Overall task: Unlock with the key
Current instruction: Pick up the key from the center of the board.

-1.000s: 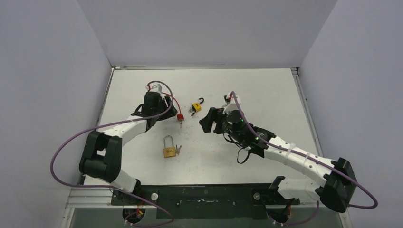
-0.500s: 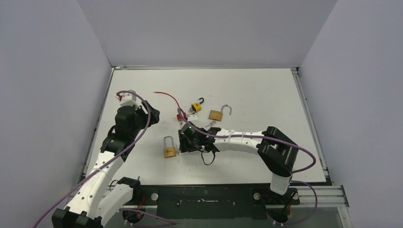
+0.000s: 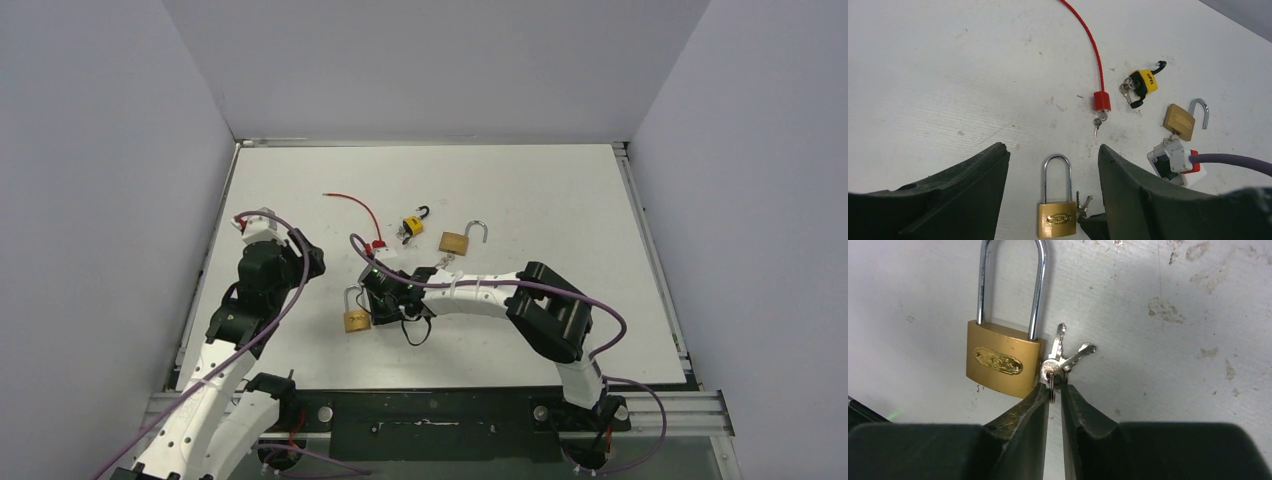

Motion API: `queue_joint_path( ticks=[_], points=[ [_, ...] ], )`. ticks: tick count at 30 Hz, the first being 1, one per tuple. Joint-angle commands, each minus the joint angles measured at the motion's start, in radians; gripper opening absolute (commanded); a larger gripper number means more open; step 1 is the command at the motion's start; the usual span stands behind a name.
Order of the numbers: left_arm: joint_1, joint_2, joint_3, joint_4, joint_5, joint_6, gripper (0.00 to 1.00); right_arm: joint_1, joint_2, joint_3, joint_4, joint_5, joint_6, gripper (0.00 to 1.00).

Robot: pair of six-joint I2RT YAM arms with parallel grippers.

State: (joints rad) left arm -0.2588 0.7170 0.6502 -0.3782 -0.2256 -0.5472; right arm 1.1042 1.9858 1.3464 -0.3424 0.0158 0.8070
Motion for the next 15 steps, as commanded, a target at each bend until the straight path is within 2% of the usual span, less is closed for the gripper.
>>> queue_joint_path(
  ticks=[1,11,15],
  points=[
    [0.006,-0.011,-0.002,0.013,-0.017,-0.016,0.63,0.008,0.007,0.041,-0.027,-0.002,-0.015,0.16],
    [0.007,-0.006,-0.009,0.015,-0.008,-0.032,0.63,0.007,0.055,0.088,-0.071,0.030,-0.071,0.15],
    [0.007,-0.001,-0.011,0.014,0.003,-0.058,0.63,0.006,0.045,0.080,-0.052,0.090,-0.097,0.05]
  ],
)
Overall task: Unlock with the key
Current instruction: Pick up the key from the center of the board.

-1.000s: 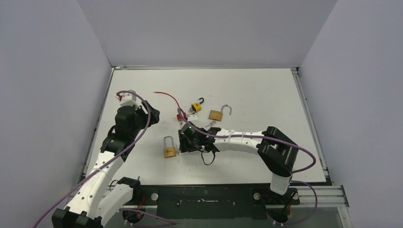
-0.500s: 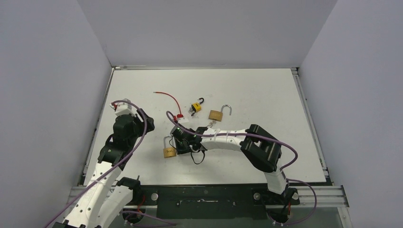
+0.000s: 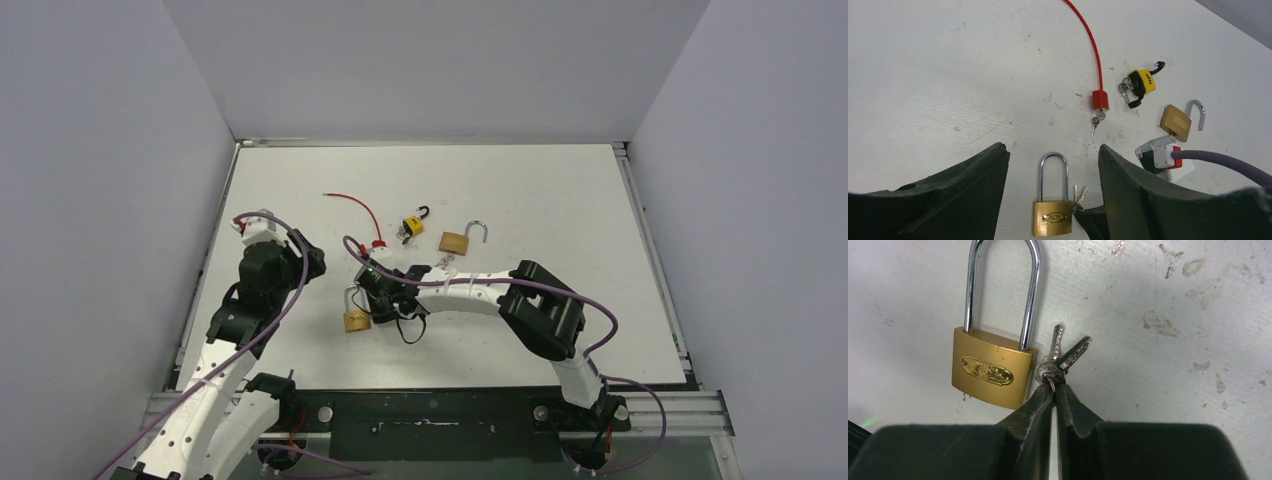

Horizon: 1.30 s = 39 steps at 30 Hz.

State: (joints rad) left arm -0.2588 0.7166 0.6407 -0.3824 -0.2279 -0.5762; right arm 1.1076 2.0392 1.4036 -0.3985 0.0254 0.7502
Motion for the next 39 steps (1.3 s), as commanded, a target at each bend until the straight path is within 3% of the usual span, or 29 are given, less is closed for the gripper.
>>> queue_joint_path(
  ticks=[1,9,17,25,30,34,39],
  points=[
    [0.006,0.002,-0.001,0.015,0.009,-0.036,0.63,0.003,-0.015,0.015,0.016,0.094,-0.048,0.01],
    [0.007,0.000,-0.005,0.010,0.116,-0.139,0.67,0.005,-0.237,-0.228,0.326,0.124,-0.163,0.00],
    [0.007,-0.044,-0.187,0.202,0.470,-0.424,0.74,-0.032,-0.498,-0.447,0.630,0.045,-0.190,0.00],
    [0.007,-0.065,-0.309,0.507,0.675,-0.813,0.80,-0.076,-0.616,-0.493,0.704,-0.101,-0.187,0.00],
    [0.007,-0.048,-0.321,0.582,0.697,-0.999,0.84,-0.078,-0.634,-0.488,0.721,-0.158,-0.210,0.00],
    [0.006,-0.040,-0.393,0.741,0.700,-1.187,0.80,-0.077,-0.635,-0.489,0.741,-0.181,-0.206,0.00],
    [0.006,-0.005,-0.394,0.759,0.755,-1.224,0.69,-0.075,-0.631,-0.498,0.766,-0.186,-0.202,0.00]
  ],
)
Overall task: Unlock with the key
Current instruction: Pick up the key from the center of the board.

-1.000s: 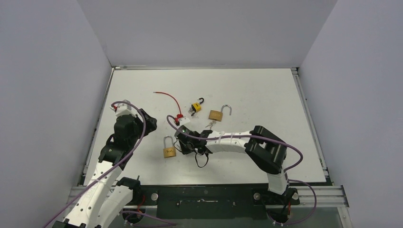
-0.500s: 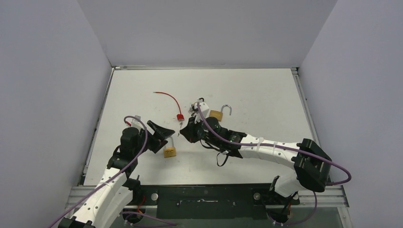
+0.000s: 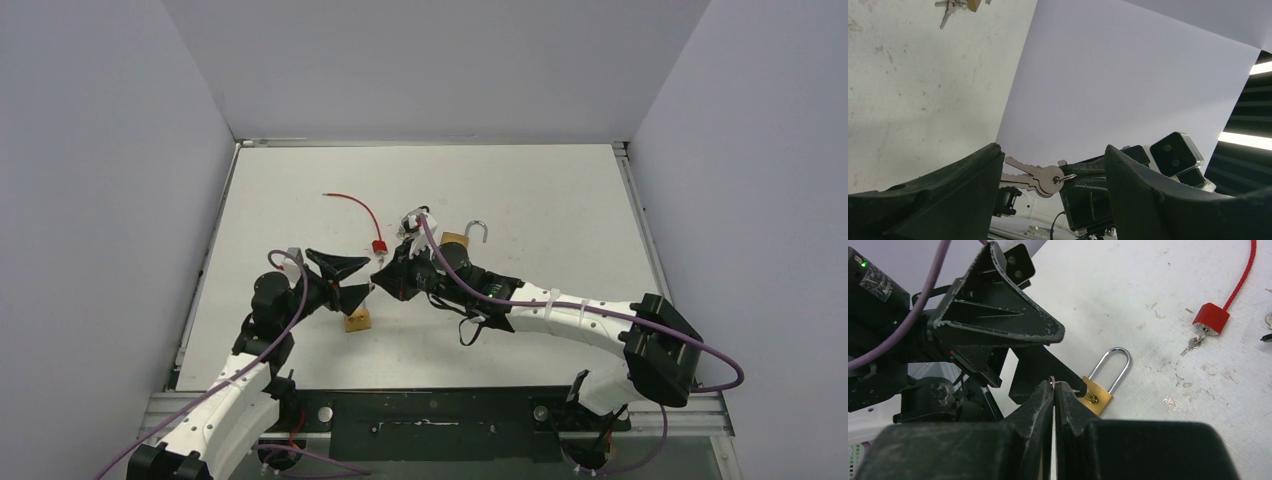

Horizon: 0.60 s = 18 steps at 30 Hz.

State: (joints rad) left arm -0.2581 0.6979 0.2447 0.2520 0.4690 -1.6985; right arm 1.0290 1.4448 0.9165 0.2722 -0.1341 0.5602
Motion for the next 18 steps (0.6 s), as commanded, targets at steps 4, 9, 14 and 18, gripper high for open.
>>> queue_joint_path(
  ticks=[4,9,14,18],
  points=[
    [0.005,0.013,-0.003,0.136,0.053,-0.120,0.54,0.003,-0.031,-0.013,0.106,-0.042,-0.016,0.00],
    [0.005,0.010,0.000,0.090,0.062,-0.115,0.65,0.001,-0.040,-0.015,0.102,-0.008,-0.019,0.00],
    [0.005,-0.025,-0.007,0.026,0.034,-0.099,0.80,-0.001,-0.056,-0.005,0.122,0.032,-0.011,0.00],
    [0.005,-0.020,-0.018,0.059,0.037,-0.119,0.81,-0.004,-0.038,0.013,0.126,-0.002,-0.019,0.00]
  ],
)
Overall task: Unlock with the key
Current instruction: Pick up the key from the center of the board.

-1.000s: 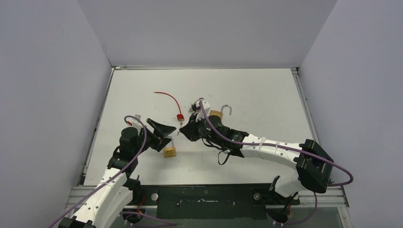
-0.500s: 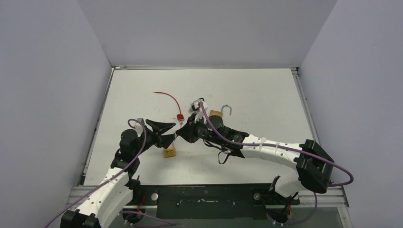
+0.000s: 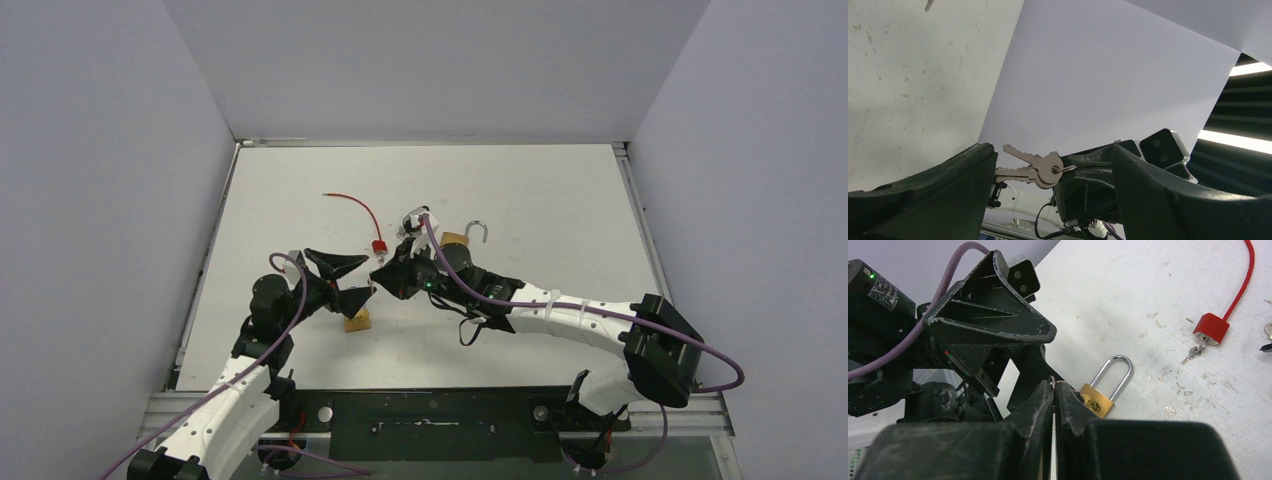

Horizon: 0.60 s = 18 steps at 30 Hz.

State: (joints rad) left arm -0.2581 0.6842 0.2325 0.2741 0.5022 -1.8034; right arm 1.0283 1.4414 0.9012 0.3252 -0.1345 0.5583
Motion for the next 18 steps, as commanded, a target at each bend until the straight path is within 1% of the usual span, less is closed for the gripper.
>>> queue_joint_path(
  ticks=[1,3,6,10,14,18],
  points=[
    [0.005,-0.003,-0.005,0.046,0.004,-0.019,0.81,-0.003,-0.026,0.031,0.073,-0.016,-0.019,0.00],
    [0.005,0.002,-0.005,0.063,0.005,-0.028,0.76,-0.002,-0.014,0.032,0.075,-0.041,-0.023,0.00],
    [0.005,0.010,-0.009,0.083,0.009,-0.042,0.66,-0.001,-0.006,0.028,0.080,-0.063,-0.022,0.00],
    [0.004,0.011,-0.029,0.126,-0.001,-0.071,0.48,-0.001,-0.009,0.021,0.081,-0.099,-0.025,0.00],
    [0.005,0.012,-0.037,0.152,-0.007,-0.085,0.36,-0.001,-0.016,0.014,0.066,-0.127,-0.029,0.00],
    [0.005,0.011,-0.042,0.167,-0.005,-0.101,0.24,-0.003,-0.026,-0.001,0.060,-0.115,-0.025,0.00]
  ],
)
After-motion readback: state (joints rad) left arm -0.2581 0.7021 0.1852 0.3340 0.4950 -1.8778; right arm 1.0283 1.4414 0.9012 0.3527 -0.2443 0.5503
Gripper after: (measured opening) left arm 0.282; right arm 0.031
